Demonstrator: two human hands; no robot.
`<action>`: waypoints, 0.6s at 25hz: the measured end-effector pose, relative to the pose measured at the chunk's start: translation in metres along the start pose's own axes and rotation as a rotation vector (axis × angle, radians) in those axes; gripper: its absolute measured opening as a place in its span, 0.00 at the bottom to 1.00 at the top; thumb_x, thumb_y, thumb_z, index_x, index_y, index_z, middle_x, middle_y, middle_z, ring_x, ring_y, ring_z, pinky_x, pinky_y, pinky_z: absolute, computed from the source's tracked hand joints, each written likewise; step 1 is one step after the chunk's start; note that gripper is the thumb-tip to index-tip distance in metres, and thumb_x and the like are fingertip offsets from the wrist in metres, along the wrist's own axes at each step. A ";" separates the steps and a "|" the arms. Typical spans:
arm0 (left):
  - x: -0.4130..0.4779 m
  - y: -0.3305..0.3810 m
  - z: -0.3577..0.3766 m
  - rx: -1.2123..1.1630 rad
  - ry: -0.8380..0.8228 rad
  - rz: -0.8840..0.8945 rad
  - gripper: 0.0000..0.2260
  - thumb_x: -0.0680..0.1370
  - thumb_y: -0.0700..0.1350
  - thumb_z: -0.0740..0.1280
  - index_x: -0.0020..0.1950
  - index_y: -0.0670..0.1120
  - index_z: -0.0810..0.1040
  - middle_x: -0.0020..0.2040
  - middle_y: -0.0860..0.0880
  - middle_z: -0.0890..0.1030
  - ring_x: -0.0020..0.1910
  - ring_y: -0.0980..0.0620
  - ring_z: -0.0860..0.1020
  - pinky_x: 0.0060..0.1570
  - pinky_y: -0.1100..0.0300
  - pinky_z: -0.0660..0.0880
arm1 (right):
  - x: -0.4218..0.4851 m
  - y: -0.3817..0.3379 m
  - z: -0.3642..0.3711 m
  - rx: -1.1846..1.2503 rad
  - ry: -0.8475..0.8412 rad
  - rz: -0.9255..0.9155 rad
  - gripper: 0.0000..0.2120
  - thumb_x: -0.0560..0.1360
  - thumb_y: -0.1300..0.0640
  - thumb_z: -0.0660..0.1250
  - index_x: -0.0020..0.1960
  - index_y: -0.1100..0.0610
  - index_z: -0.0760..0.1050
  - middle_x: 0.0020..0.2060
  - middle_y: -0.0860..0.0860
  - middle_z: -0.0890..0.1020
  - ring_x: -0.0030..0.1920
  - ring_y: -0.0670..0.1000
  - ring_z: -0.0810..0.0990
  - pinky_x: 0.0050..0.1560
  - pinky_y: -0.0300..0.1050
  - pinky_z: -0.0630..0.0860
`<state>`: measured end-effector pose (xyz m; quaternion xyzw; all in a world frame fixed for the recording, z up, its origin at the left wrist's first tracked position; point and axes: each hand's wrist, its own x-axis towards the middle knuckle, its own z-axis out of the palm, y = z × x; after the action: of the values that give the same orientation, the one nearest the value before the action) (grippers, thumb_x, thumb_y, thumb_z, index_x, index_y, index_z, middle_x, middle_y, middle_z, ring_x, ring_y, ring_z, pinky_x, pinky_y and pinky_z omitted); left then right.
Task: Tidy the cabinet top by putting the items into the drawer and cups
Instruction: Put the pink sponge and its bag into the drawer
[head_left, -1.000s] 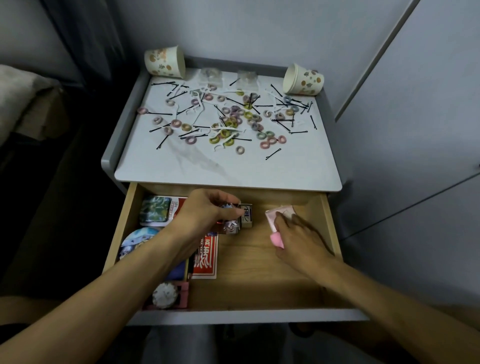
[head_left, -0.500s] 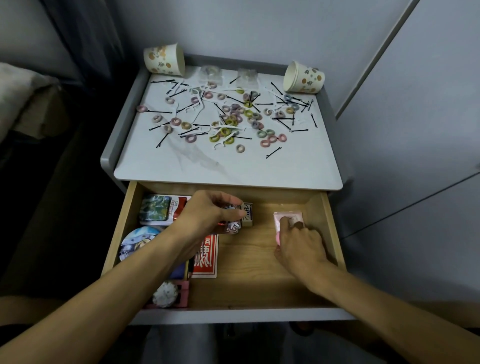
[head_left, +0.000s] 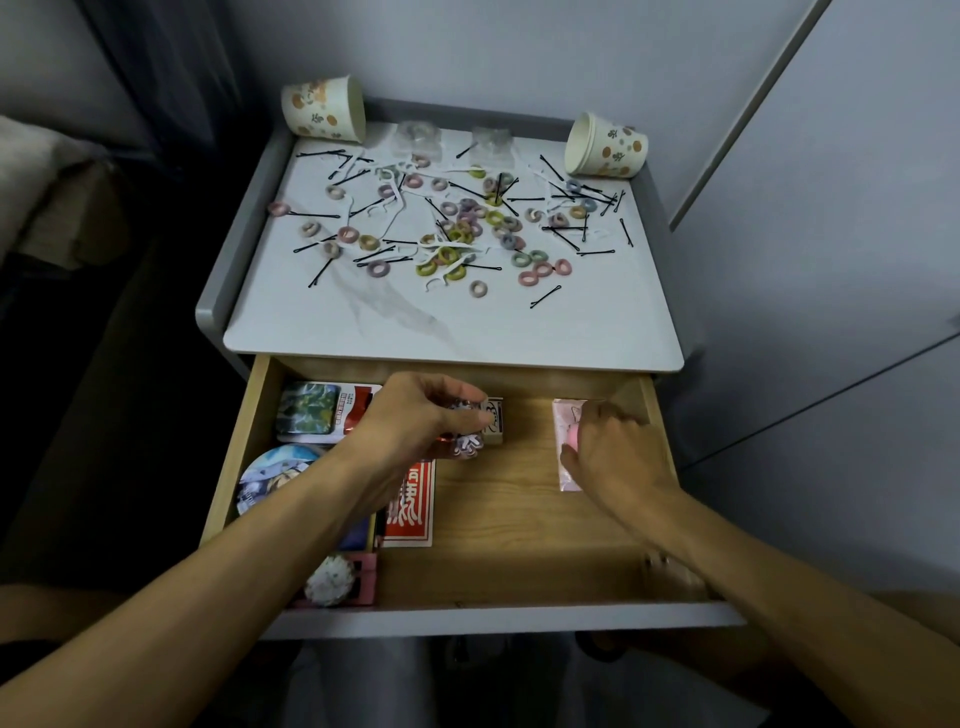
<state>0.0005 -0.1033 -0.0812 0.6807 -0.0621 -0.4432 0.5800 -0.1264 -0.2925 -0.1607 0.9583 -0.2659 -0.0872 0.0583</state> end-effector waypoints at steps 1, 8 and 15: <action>0.001 0.000 0.000 0.000 -0.001 0.001 0.09 0.71 0.34 0.74 0.50 0.40 0.82 0.40 0.44 0.83 0.29 0.57 0.80 0.29 0.66 0.74 | 0.002 0.004 -0.004 -0.009 0.039 0.013 0.20 0.77 0.47 0.64 0.63 0.59 0.71 0.56 0.55 0.79 0.48 0.54 0.81 0.37 0.42 0.71; 0.002 -0.003 0.002 0.007 -0.005 -0.003 0.11 0.71 0.34 0.74 0.53 0.39 0.81 0.41 0.43 0.83 0.29 0.56 0.81 0.28 0.66 0.75 | 0.008 0.012 -0.001 -0.219 0.065 -0.101 0.29 0.53 0.57 0.82 0.51 0.54 0.75 0.32 0.54 0.81 0.28 0.53 0.78 0.26 0.39 0.58; 0.006 -0.009 -0.003 0.009 0.003 -0.014 0.08 0.73 0.35 0.73 0.52 0.40 0.82 0.42 0.43 0.84 0.33 0.53 0.81 0.31 0.64 0.76 | 0.002 0.010 0.004 -0.299 0.006 -0.084 0.23 0.66 0.55 0.77 0.58 0.57 0.75 0.51 0.58 0.78 0.42 0.55 0.80 0.37 0.44 0.75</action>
<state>0.0019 -0.1017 -0.0924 0.6843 -0.0583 -0.4460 0.5740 -0.1300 -0.3022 -0.1634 0.9494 -0.2097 -0.1252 0.1977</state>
